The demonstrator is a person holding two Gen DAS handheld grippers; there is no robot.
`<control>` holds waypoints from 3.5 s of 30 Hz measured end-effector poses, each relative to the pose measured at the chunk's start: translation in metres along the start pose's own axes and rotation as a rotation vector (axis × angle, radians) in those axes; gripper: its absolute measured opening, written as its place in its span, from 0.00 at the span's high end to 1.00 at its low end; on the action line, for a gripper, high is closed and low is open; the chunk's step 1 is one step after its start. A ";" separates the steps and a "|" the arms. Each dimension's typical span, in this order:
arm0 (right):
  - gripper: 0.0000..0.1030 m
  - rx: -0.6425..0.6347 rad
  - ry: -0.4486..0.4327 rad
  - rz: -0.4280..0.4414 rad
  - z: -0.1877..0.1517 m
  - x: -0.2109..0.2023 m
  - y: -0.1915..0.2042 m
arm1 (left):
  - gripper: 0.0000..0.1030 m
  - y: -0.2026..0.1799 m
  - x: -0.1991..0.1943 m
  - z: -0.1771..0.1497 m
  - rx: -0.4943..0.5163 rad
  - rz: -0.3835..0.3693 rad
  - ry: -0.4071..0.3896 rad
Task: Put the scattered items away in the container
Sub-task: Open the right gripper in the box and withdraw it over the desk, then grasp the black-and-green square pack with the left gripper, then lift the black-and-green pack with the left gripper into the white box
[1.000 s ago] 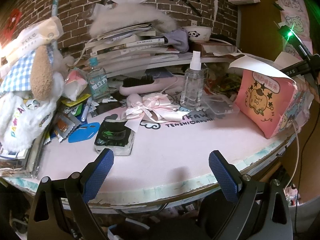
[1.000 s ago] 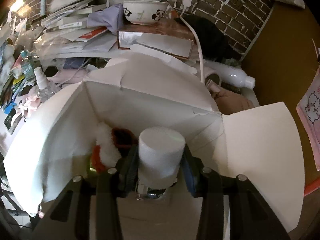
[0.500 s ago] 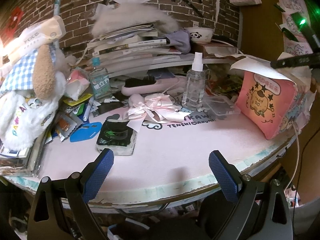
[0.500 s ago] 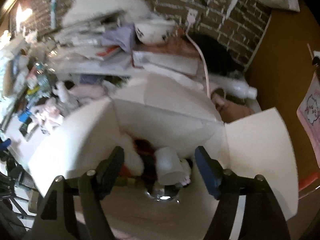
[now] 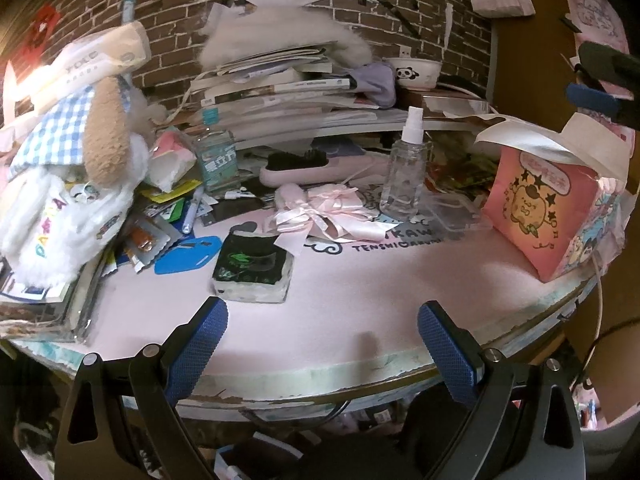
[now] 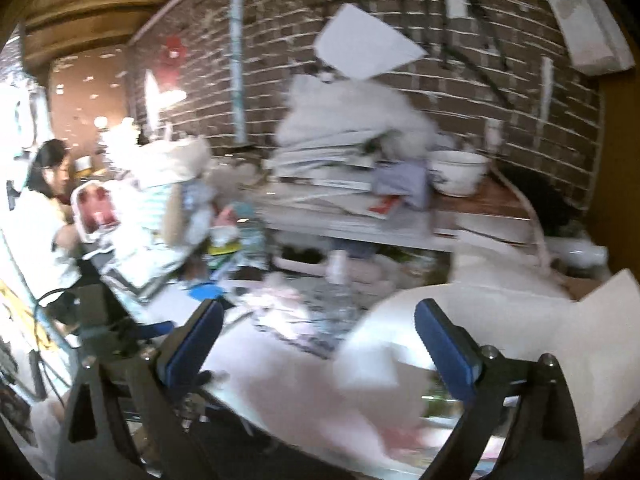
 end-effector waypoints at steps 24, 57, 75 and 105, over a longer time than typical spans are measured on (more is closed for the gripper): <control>0.07 0.080 0.123 0.067 -0.116 0.077 0.051 | 0.07 0.041 0.033 -0.003 -0.030 0.048 0.020; 0.07 0.175 0.174 0.106 -0.142 0.099 0.036 | 0.53 0.058 0.060 0.010 0.018 0.025 0.038; 0.06 0.201 0.157 0.099 -0.145 0.099 0.028 | 0.55 0.054 0.039 0.023 0.019 0.052 0.007; 0.06 0.213 0.077 0.072 -0.147 0.090 0.020 | 0.55 -0.214 0.058 0.167 0.496 -0.413 0.062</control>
Point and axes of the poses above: each gripper's, at about its wrist camera, not at the fingertips, and x roughly the way its jaws point, y to its left, z to its top, the point moved 7 cm from there along x, roughly the way its jaws point, and after that the axes turned 12 degrees about -z, right-handed, at the moved point
